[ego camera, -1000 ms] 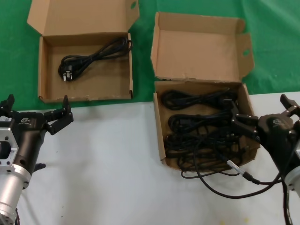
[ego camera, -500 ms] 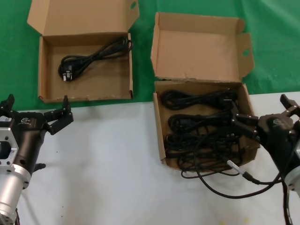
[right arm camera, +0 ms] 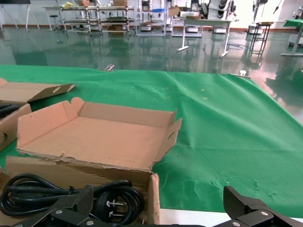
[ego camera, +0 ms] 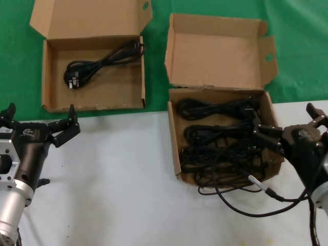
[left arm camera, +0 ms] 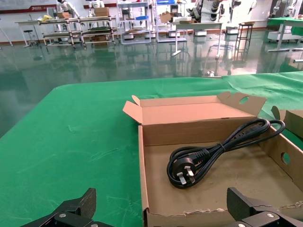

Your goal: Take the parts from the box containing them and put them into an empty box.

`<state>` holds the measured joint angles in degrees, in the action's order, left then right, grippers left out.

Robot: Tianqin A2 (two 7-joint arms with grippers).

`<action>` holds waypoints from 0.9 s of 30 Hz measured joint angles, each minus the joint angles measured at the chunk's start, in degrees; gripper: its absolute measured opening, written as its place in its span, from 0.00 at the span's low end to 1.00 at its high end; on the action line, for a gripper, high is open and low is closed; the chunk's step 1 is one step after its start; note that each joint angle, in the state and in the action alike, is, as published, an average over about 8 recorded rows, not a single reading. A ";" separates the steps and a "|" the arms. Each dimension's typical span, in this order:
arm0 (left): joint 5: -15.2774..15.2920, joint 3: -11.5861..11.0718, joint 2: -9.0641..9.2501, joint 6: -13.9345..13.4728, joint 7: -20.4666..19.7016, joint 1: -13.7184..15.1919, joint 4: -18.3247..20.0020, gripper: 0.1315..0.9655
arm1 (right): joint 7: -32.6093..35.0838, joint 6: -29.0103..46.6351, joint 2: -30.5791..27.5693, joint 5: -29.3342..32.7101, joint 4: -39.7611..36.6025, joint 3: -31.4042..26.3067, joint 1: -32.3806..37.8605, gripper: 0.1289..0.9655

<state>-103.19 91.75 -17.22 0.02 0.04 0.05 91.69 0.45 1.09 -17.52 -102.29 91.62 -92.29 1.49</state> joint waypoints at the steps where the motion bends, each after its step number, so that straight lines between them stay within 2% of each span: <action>1: 0.00 0.00 0.00 0.00 0.00 0.00 0.00 1.00 | 0.00 0.00 0.00 0.00 0.00 0.00 0.00 1.00; 27: 0.00 0.00 0.00 0.00 0.00 0.00 0.00 1.00 | 0.00 0.00 0.00 0.00 0.00 0.00 0.00 1.00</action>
<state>-103.19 91.75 -17.22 0.02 0.04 0.05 91.69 0.45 1.09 -17.52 -102.29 91.62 -92.29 1.49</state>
